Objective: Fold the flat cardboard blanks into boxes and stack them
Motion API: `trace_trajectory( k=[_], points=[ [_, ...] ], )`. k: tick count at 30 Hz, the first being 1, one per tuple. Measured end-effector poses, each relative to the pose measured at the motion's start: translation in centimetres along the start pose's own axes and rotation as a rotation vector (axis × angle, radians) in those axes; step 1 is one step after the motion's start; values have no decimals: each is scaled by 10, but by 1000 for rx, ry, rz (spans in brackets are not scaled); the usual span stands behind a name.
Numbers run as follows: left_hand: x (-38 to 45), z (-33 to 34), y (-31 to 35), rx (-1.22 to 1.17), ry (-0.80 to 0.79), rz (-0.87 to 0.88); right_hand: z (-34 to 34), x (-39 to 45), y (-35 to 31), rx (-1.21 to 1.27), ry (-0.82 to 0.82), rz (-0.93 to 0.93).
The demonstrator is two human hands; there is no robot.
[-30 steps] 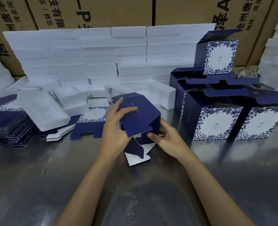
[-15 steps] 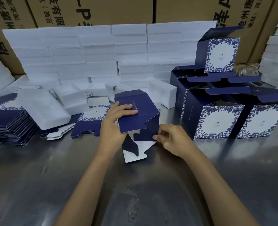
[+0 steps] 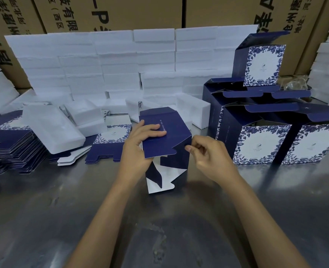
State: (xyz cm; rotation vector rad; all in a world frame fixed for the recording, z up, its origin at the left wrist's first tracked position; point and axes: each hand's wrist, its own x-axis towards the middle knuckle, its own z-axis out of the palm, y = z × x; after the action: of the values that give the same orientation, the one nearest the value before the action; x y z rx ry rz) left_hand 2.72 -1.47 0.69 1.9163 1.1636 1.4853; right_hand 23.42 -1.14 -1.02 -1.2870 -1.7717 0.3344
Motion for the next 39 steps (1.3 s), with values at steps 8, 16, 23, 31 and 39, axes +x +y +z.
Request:
trace_trajectory(
  k=[8,16,23,31,39],
  points=[
    [1,-12,1,123,-235,-57,-9,3,-18,416,103,140],
    [-2,-18,6,215,-457,-149,0,-1,-22,413,-26,118],
    [-3,3,13,-60,40,-191,9,2,-20,501,72,138],
    [-6,17,13,-165,130,-202,15,0,-24,648,36,159],
    [-4,8,9,-164,43,-197,15,0,-21,671,82,164]
  ],
)
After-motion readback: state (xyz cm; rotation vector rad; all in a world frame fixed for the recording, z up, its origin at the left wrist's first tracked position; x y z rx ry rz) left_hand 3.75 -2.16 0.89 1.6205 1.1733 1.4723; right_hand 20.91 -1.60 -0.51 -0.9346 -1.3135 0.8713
